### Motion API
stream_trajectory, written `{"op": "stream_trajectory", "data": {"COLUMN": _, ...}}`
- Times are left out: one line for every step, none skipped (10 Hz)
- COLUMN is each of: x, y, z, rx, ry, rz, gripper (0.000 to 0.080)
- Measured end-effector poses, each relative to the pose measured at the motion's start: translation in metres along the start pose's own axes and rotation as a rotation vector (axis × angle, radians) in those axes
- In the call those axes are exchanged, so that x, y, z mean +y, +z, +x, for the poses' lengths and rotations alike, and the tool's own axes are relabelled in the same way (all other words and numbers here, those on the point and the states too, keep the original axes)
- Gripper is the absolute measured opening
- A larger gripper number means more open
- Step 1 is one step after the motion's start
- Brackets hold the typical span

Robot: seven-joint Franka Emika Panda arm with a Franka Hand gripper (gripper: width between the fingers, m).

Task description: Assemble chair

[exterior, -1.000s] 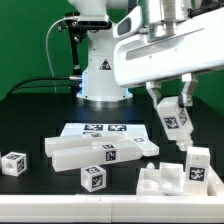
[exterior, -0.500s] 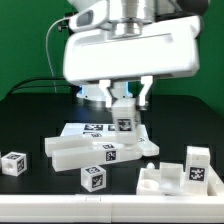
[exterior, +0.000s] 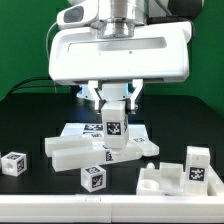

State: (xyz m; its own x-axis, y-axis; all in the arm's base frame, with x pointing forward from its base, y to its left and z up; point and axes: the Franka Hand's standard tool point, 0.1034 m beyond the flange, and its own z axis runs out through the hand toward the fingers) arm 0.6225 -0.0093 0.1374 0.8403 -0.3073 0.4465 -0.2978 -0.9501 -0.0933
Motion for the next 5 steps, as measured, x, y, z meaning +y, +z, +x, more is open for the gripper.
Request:
{"op": "stream_trajectory", "data": {"x": -0.022, "y": 0.001, "z": -0.004, "rx": 0.051, "ry": 0.006, "rz": 0.017, "gripper": 0.0284}}
{"op": "stream_trajectory", "data": {"x": -0.036, "y": 0.005, "z": -0.012, "rx": 0.073, "ry": -0.028, "rz": 0.021, "gripper": 0.0284}}
{"op": "stream_trajectory", "data": {"x": -0.042, "y": 0.012, "z": -0.019, "rx": 0.078, "ry": -0.064, "rz": 0.012, "gripper": 0.0284}}
{"op": "stream_trajectory", "data": {"x": -0.046, "y": 0.020, "z": -0.022, "rx": 0.073, "ry": -0.101, "rz": -0.005, "gripper": 0.0284}}
{"op": "stream_trajectory", "data": {"x": -0.047, "y": 0.026, "z": -0.022, "rx": 0.078, "ry": -0.121, "rz": -0.022, "gripper": 0.0284}}
